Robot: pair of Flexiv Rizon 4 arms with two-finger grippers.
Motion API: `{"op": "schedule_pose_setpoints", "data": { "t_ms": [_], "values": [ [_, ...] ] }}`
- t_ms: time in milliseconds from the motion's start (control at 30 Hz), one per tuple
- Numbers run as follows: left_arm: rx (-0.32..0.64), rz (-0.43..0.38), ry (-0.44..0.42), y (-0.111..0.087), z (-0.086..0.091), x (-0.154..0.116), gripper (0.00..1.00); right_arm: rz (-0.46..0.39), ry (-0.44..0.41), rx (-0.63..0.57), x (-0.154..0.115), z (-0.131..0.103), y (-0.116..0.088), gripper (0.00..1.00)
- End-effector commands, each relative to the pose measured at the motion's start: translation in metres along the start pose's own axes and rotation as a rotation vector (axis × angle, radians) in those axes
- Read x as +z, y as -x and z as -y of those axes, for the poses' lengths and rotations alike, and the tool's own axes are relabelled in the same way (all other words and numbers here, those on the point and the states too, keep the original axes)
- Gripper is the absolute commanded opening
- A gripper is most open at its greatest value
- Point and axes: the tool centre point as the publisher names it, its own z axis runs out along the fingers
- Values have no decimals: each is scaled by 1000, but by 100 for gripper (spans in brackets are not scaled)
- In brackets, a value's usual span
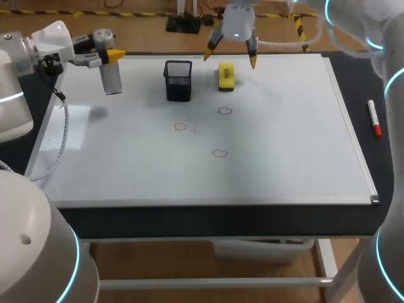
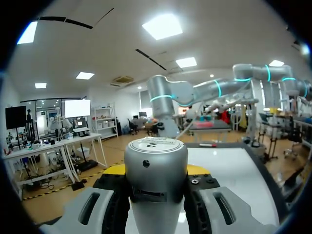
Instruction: Pick up the inspection probe, press it on each red-marked spot on the whiteboard one by one, put down the probe, pick up the eraser, and wipe off all the red marks.
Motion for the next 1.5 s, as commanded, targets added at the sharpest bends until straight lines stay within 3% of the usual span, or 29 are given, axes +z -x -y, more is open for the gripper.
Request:
{"op": "schedule_pose_setpoints", "data": {
  "t_ms": [33,433,1333,1400,1433,1500],
  "values": [
    [2,5,-2,-1,0,1,0,-74,44,4,7,6,3,100],
    [2,5,-2,-1,0,1,0,-32,-20,-27,26,1,1,100],
    [2,5,-2,-1,0,1,0,-57,-25,-45,40,8,4,100],
    [2,5,-2,-1,0,1,0,-57,-22,-44,41,8,4,75],
    [2,5,-2,-1,0,1,0,-58,-21,-44,41,8,3,44],
    [2,5,-2,-1,0,1,0,-58,-18,-43,42,8,3,35]
  ]
}}
